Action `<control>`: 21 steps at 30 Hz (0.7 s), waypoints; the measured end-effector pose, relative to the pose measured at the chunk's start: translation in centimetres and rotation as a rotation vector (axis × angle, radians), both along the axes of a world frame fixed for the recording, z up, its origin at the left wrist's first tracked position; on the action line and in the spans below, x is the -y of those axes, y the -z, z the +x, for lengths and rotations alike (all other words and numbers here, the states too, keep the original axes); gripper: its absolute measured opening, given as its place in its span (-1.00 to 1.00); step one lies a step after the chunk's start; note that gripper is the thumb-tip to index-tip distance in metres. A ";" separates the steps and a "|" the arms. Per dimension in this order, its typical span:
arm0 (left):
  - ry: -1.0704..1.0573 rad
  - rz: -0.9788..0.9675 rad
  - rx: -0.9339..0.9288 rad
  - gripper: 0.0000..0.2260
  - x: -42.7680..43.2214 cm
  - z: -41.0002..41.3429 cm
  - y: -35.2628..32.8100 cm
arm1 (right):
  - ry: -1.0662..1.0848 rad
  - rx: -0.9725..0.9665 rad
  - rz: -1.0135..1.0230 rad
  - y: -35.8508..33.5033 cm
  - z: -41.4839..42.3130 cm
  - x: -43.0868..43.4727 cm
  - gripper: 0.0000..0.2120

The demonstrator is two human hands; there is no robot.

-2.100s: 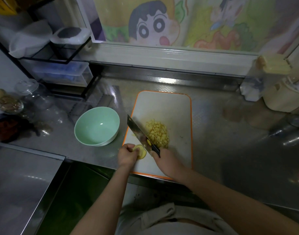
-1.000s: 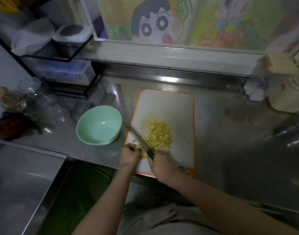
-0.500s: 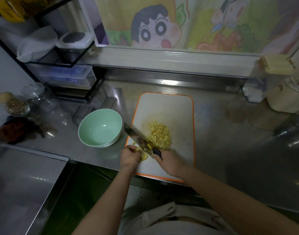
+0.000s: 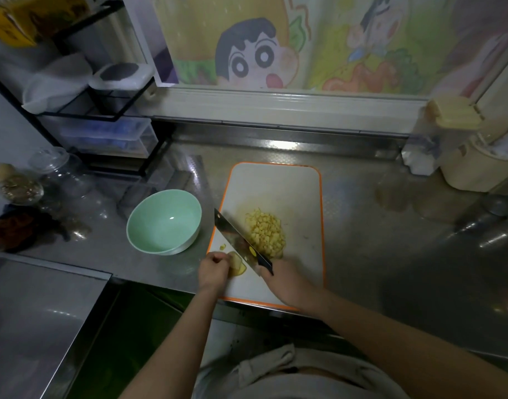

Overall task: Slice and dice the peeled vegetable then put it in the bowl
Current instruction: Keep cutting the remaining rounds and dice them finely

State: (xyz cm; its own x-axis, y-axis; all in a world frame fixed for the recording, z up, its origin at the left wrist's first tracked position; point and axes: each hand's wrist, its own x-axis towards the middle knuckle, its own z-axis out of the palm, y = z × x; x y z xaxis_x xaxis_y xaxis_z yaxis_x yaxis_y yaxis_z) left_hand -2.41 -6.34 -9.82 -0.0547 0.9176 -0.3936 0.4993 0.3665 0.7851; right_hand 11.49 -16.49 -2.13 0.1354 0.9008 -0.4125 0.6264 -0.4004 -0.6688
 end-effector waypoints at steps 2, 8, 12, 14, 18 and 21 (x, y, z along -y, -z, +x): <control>-0.008 -0.006 0.013 -0.94 0.2 -0.1 -0.1 | -0.010 -0.004 0.002 -0.1 -0.1 0.2 -0.62; -0.009 -0.033 0.000 -0.89 0.4 -0.1 -0.3 | -0.020 -0.040 -0.038 -0.3 -0.6 0.3 -0.63; -0.027 -0.056 -0.004 -0.89 0.2 0.0 -0.5 | -0.053 0.032 -0.071 -0.8 -0.8 0.3 -0.61; -0.040 -0.067 0.000 -0.90 0.2 0.1 -0.5 | -0.049 0.046 -0.085 -0.8 -0.9 0.3 -0.62; -0.045 -0.084 -0.012 -0.87 0.0 0.1 -0.4 | -0.056 0.080 -0.103 -0.9 -1.5 0.2 -0.61; -0.041 -0.089 -0.017 -0.88 0.0 0.1 -0.4 | -0.047 0.134 -0.092 -0.9 -1.8 0.3 -0.63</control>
